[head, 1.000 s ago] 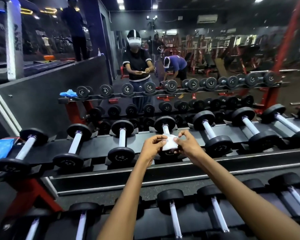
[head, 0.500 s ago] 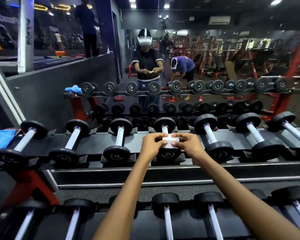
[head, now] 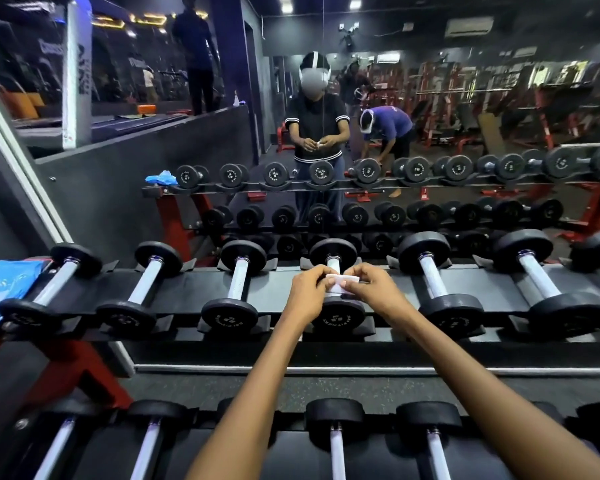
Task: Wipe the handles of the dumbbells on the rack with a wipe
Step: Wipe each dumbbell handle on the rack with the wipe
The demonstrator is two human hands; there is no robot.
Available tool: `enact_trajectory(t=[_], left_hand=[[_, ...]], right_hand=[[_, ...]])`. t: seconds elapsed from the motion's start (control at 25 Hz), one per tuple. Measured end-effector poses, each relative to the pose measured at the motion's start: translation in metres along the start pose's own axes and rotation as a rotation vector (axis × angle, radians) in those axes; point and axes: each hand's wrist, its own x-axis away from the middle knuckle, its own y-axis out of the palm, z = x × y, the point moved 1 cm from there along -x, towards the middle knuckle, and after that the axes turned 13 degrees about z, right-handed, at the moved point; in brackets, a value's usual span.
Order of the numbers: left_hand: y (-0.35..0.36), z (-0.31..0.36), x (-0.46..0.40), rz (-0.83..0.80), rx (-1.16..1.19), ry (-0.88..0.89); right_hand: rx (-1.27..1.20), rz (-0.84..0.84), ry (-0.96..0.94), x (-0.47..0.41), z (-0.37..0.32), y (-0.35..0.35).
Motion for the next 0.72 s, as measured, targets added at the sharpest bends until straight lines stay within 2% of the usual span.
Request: enact_trajectory(t=[0.04,0.16,0.28,0.36,0.44,0.6,0.72], left_hand=[[0.003,-0.003,-0.003,-0.008,-0.005,-0.014],[0.011,-0.023,-0.016,-0.023,-0.037,-0.059],[0.011,-0.057,-0.038,0.15,-0.157,-0.124],[0.014,-0.085,-0.059,0.234,-0.255,-0.137],[0.023,-0.112,-0.082,0.19,-0.363,-0.117],[0.05,-0.155,-0.097,-0.013,-0.663,0.001],[0.063,-0.174,-0.094,0.035,-0.786,0.089]], right_hand=[[-0.073,-0.04,0.053,-0.005,0.002,0.003],[-0.013,-0.012,0.08,-0.026,0.016,0.008],[0.049,0.109,0.129,-0.049,0.034,0.004],[0.043,0.115,0.157,-0.061,0.045,0.001],[0.009,0.112,0.194,-0.073,0.058,0.001],[0.08,0.154,0.266,-0.093,0.093,0.001],[0.193,0.08,0.309,-0.104,0.113,0.005]])
